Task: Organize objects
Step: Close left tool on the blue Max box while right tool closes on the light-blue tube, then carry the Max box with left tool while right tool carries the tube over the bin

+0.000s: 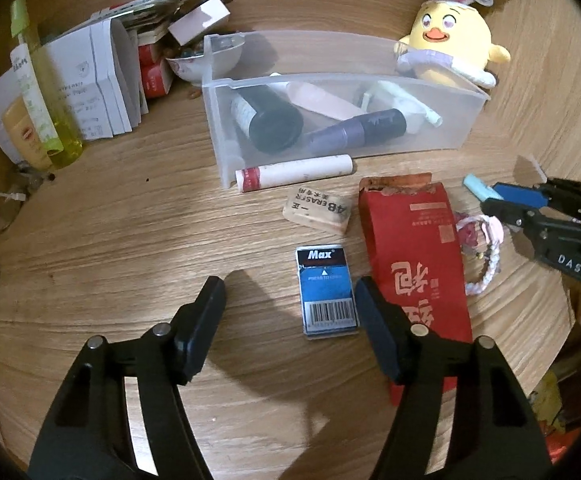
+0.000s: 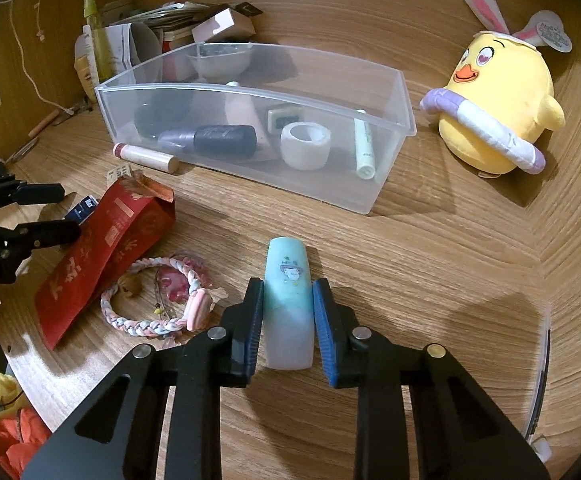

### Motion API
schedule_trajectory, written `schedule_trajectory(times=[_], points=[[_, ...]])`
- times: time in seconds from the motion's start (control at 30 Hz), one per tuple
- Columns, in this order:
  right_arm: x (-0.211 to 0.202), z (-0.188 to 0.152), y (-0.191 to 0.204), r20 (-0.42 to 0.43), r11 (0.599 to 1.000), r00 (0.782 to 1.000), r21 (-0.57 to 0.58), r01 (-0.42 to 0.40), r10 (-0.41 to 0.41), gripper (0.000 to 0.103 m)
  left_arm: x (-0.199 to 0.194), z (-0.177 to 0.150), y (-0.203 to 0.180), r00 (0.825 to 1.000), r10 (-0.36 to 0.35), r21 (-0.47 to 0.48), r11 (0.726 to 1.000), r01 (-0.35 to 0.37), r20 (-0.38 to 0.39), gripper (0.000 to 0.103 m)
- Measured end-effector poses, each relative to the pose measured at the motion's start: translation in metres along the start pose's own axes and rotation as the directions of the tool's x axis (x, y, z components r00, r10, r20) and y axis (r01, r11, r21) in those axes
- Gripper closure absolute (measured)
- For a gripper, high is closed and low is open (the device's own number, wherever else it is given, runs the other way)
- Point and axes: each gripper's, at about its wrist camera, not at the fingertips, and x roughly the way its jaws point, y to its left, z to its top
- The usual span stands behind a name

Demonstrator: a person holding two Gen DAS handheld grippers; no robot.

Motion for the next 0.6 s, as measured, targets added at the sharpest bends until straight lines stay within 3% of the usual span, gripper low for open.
schedule_trajectory(times=[0.07, 0.13, 0.2, 0.27, 0.6], points=[[0.000, 0.000, 0.001, 0.002, 1.000, 1.000, -0.002, 0.005, -0.005, 0.080, 0.002, 0.001, -0.005, 1.000, 0.008, 0.022, 1.000, -0.008, 0.007, 0.036], [-0.001, 0.000, 0.002, 0.008, 1.000, 1.000, -0.007, 0.012, -0.012, 0.080, 0.003, 0.003, -0.007, 1.000, -0.006, 0.039, 0.999, 0.006, 0.013, 0.043], [0.000, 0.000, 0.003, 0.004, 1.000, 1.000, -0.008, 0.009, -0.009, 0.080, 0.003, 0.006, -0.008, 1.000, -0.013, 0.043, 0.999, 0.012, 0.017, 0.064], [0.000, 0.000, 0.002, 0.008, 1.000, 1.000, -0.005, 0.006, -0.006, 0.080, 0.003, 0.007, -0.007, 1.000, -0.014, 0.046, 0.999, 0.013, 0.022, 0.076], [-0.019, 0.008, -0.004, 0.073, 0.999, 0.997, 0.041, -0.021, 0.018, 0.080, -0.015, 0.002, -0.002, 0.997, 0.005, 0.030, 1.000, -0.008, 0.077, 0.076]])
